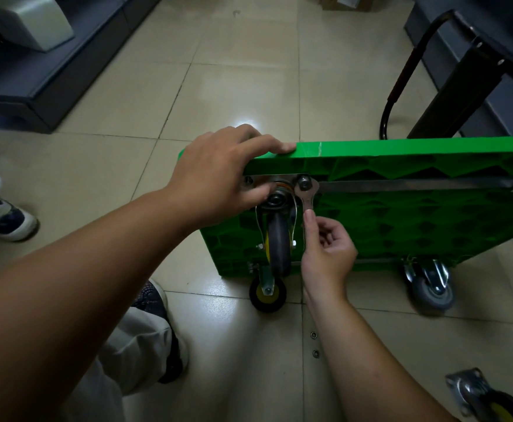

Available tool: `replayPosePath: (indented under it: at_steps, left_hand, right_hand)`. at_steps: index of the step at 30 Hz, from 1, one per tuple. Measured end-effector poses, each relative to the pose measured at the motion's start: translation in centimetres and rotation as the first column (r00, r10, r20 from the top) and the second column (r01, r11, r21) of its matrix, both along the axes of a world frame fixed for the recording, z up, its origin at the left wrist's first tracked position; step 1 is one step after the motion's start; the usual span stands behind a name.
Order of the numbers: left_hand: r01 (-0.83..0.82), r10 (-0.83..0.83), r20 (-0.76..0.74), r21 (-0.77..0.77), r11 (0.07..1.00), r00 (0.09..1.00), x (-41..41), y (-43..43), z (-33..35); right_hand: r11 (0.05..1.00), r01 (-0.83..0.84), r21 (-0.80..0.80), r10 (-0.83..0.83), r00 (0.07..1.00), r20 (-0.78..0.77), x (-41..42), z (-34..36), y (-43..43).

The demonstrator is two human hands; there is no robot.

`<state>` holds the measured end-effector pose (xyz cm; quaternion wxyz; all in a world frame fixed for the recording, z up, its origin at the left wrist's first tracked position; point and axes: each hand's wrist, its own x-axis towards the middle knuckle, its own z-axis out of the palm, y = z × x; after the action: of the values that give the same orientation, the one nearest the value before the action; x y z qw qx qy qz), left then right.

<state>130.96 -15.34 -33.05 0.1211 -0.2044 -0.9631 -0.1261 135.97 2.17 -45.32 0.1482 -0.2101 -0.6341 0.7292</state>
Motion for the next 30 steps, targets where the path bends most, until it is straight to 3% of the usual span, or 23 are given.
replayPosePath:
  at_steps: [6, 8, 10, 13, 17, 19, 21, 23, 25, 26, 28, 30]
  left_hand:
    - [0.011, -0.011, 0.002, -0.001, 1.0, 1.0, 0.0, -0.2, 0.0]
    - [0.008, -0.008, 0.007, 0.002, 1.0, 1.0, 0.0, -0.1, 0.0]
    - [0.008, -0.008, 0.01, 0.006, 1.0, 1.0, 0.0, 0.0, 0.1]
    - [0.013, -0.013, 0.008, 0.007, 1.0, 1.0, 0.1, 0.0, 0.2]
    - [0.024, -0.024, -0.004, 0.002, 1.0, 1.0, 0.4, 0.0, 0.4]
    - [0.03, -0.03, -0.004, 0.006, 1.0, 1.0, 0.4, 0.0, 0.5]
    - [0.032, -0.032, -0.004, 0.004, 0.999, 0.999, 0.3, -0.1, 0.4]
    - [0.031, -0.031, -0.012, 0.003, 1.0, 0.999, 0.2, -0.1, 0.3]
    - [0.031, -0.031, -0.015, 0.004, 1.0, 0.999, 0.2, -0.1, 0.3]
    - [0.032, -0.032, -0.014, 0.005, 0.999, 0.999, 0.2, -0.1, 0.3]
    - [0.037, -0.036, -0.011, 0.009, 0.999, 0.999, 0.3, -0.1, 0.3]
    - [0.038, -0.038, -0.005, 0.013, 0.999, 0.999, 0.3, -0.1, 0.4]
  right_hand:
    - [0.965, 0.027, 0.259, -0.004, 0.996, -0.089, -1.8, 0.5, 1.9]
    - [0.907, 0.016, 0.422, 0.041, 0.991, -0.125, -2.0, 1.5, 3.7]
    - [0.722, 0.042, 0.691, 0.11, 0.979, -0.174, -2.1, 3.4, 5.8]
    - [0.28, 0.131, 0.951, 0.267, 0.941, -0.209, -2.5, 8.6, 7.9]
    - [-0.244, 0.212, 0.946, 0.466, 0.881, -0.077, -4.2, 14.8, 7.5]
    - [-0.408, 0.261, 0.875, 0.509, 0.86, -0.02, -4.8, 16.2, 6.7]
    - [-0.502, 0.275, 0.82, 0.512, 0.858, 0.027, -5.0, 16.8, 6.4]
    - [-0.504, 0.258, 0.824, 0.504, 0.863, 0.038, -4.7, 16.9, 6.7]
    - [-0.393, 0.21, 0.895, 0.5, 0.866, 0.017, -4.0, 16.5, 7.5]
    - [-0.295, 0.17, 0.94, 0.496, 0.868, -0.002, -3.7, 16.1, 8.1]
    - [-0.002, 0.012, 1.0, 0.431, 0.902, -0.01, -2.7, 14.6, 9.1]
    - [0.454, -0.165, 0.876, 0.339, 0.941, 0.002, -1.7, 12.3, 9.3]
